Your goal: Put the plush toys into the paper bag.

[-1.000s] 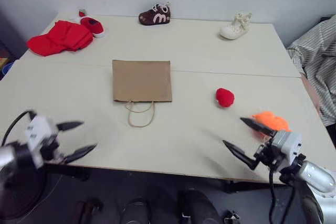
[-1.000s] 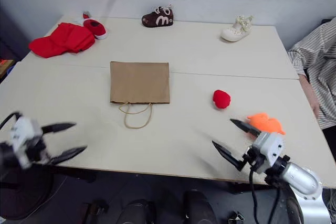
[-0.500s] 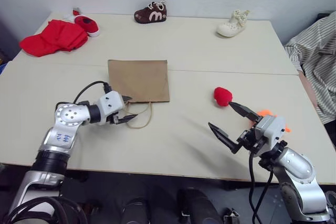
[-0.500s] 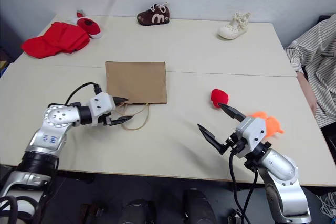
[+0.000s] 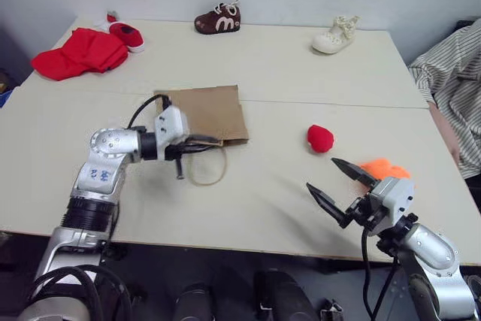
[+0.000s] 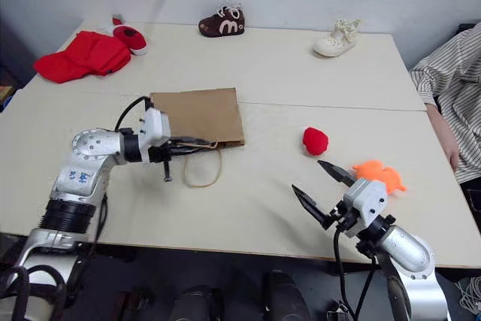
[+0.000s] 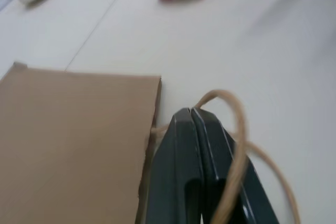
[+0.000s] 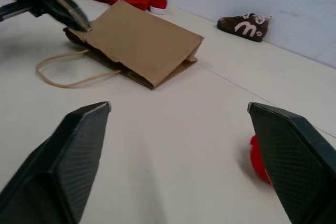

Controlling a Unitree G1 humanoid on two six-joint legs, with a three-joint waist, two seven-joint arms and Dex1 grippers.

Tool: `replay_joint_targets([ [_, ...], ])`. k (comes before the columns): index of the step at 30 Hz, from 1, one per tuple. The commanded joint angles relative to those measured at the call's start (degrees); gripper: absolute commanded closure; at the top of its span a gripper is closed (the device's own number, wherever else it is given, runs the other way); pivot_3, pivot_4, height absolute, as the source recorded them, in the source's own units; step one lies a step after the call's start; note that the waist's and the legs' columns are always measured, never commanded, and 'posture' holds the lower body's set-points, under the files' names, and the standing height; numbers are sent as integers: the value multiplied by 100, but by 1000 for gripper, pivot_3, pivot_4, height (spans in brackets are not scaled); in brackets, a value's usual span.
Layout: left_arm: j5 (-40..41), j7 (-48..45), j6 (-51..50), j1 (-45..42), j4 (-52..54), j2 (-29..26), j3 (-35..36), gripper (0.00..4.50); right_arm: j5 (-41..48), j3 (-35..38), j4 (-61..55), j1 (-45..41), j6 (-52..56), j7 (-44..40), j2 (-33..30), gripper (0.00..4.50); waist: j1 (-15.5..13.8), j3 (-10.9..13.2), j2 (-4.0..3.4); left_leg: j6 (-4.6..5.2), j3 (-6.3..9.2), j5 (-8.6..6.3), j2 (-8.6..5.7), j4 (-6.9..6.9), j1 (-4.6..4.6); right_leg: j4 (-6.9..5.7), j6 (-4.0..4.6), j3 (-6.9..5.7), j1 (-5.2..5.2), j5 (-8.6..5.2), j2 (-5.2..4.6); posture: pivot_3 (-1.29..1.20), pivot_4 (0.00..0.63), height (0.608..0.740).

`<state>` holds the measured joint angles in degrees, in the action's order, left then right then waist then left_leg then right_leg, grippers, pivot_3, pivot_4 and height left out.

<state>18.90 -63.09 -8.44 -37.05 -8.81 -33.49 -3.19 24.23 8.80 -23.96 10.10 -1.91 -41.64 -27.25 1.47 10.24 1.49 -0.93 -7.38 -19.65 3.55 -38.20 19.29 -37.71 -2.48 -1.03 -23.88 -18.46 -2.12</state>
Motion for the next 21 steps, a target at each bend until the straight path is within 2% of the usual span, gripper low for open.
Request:
replay_joint_targets([
  [1,1205,108,-1527,-418,1151,10,313,4500,194,-300,-364,-230,399,-99,-132,1490,3,0,1,0,2,0,0,-1,1,0,-1,0,0,0,0,0,150,740],
  [5,1661,528,-2554,-474,1774,23,387,4500,-30,-888,-353,-852,807,-32,-67,2811,62,1,-2,-9,0,4,2,4,-9,-5,0,14,0,0,9,0,150,740],
  [9,1851,905,-3004,-407,1985,188,421,4500,-290,-1424,-62,-1590,1187,82,99,4272,27,2,-4,-22,12,12,8,3,-10,-8,3,20,-1,-2,29,0,150,740],
  [10,1924,1082,-3101,-396,2019,321,447,4500,-414,-1621,90,-1877,1268,129,213,4459,20,3,-4,-24,13,12,10,3,-9,-7,4,23,-1,-2,33,0,150,740],
  [14,2038,1450,-3299,-369,2192,689,443,4500,-859,-2192,773,-2689,1578,262,619,4459,18,3,-4,-24,14,12,11,-1,-4,-8,4,24,-3,-2,34,0,150,740],
  [21,2336,2013,-3545,-461,2230,1131,706,4500,-1539,-2696,1836,-3392,1553,348,987,4459,17,3,-4,-22,14,11,11,-3,13,-4,5,23,-13,-2,29,0,150,740],
])
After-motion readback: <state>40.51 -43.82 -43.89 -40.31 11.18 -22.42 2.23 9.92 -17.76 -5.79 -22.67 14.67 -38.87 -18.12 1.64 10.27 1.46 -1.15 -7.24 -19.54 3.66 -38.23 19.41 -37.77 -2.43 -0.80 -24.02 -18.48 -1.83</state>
